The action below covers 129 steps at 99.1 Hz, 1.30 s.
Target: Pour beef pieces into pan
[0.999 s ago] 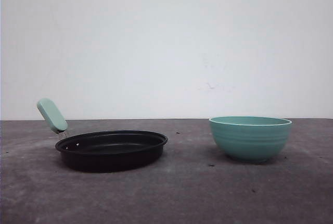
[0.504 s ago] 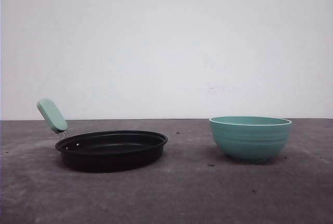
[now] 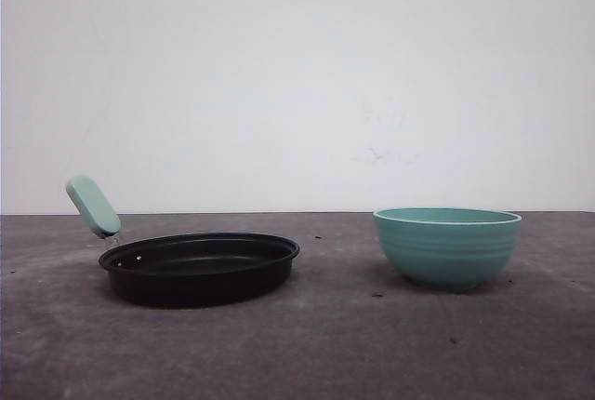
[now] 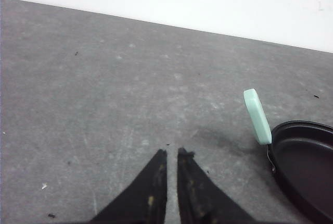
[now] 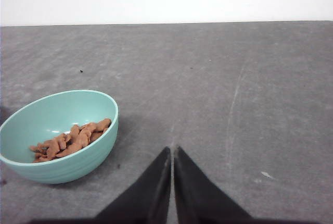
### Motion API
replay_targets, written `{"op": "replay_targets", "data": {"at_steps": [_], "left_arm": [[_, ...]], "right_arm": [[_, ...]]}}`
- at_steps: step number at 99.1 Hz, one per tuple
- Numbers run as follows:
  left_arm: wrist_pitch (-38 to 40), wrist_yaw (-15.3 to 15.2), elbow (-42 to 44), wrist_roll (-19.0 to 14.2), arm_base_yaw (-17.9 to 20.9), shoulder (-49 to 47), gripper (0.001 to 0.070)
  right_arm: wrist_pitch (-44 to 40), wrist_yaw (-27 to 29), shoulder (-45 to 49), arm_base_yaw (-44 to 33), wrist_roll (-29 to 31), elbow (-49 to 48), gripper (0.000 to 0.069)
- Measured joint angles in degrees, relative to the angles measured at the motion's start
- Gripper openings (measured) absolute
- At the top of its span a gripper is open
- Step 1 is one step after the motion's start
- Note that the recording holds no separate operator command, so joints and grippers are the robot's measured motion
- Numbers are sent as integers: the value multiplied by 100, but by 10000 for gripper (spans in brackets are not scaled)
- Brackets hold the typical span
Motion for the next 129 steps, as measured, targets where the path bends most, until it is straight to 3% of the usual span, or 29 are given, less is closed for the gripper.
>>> {"op": "replay_targets", "data": {"at_steps": [42, 53, 62, 71, 86, 97, 113, 129], "left_arm": [[0, 2, 0, 0, 0, 0, 10], [2, 26, 0, -2, 0, 0, 10], [2, 44, 0, -39, 0, 0, 10], [2, 96, 4, -387, 0, 0, 10], [-46, 531, 173, -1714, 0, 4, 10], [122, 734, 664, -2243, 0, 63, 10], [-164, 866, 1969, -2398, 0, 763, 10], [-619, 1137, 3512, -1974, -72, 2273, 10]], "right_arm": [[-55, 511, 28, 0, -44, 2, 9], [0, 343, 26, 0, 109, 0, 9], [22, -111, 26, 0, 544, 4, 9], [201, -603, 26, 0, 1054, 20, 9], [560, -809, 26, 2, 1602, 260, 9], [264, -973, 66, 0, 1746, 874, 9], [-577, -815, 540, 0, 1556, 2297, 9], [-1064, -444, 1670, 0, 866, 4002, 9]]}}
